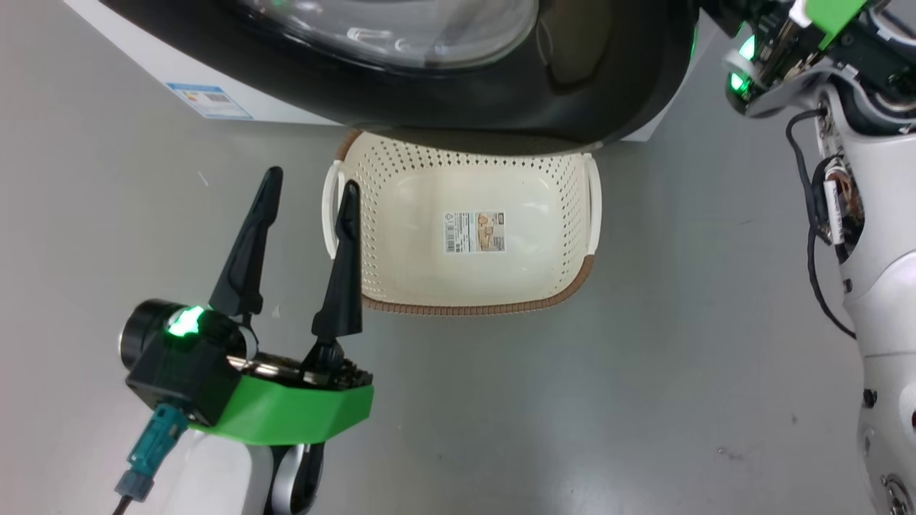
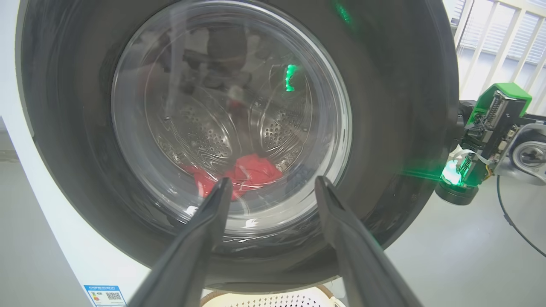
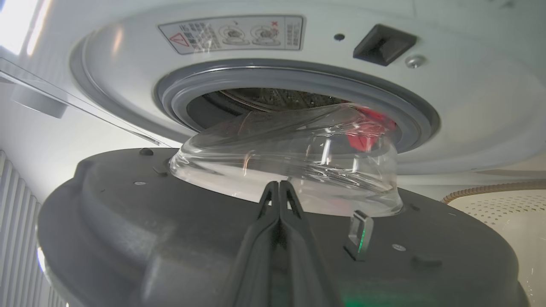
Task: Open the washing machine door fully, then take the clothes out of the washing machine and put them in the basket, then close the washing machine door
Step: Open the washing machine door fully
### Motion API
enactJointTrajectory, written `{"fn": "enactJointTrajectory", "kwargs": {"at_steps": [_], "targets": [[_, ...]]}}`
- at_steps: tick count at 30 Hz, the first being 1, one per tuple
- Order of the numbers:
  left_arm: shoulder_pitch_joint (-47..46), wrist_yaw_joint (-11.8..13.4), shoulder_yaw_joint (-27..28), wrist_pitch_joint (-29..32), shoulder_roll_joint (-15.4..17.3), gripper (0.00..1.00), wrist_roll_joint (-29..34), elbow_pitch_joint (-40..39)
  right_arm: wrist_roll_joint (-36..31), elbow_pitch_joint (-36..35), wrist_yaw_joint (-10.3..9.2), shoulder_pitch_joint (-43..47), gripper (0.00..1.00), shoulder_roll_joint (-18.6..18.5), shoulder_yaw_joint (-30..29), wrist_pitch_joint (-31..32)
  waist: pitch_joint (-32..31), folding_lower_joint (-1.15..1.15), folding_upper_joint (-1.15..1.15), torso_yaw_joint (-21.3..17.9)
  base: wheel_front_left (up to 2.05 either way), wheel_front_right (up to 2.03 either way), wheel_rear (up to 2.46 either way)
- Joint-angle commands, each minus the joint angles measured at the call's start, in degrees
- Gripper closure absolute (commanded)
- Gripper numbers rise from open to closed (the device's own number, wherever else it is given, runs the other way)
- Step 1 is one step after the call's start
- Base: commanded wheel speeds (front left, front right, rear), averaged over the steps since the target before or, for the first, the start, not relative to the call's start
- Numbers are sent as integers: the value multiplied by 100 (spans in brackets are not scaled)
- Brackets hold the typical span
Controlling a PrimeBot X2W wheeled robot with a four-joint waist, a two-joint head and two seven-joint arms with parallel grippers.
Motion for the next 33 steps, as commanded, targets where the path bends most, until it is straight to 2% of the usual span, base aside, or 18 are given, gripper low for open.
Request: {"fn": "enactJointTrajectory", "kwargs": {"at_steps": [1,13,33], "targets": [[98,3,207,-45,103,0,74,-103,52,-152,39,107,100,179,87,56,-108,0,0,4,0,0,0],[359,87,318,-45,103,0,64,95,202,-276,39,750,100,242,137,194,-676,0,0,69,0,0,0],[819,186,358,-25,186,0,-32,182,388,-701,39,2073,100,214,182,459,-1522,0,0,592,0,0,0]]}}
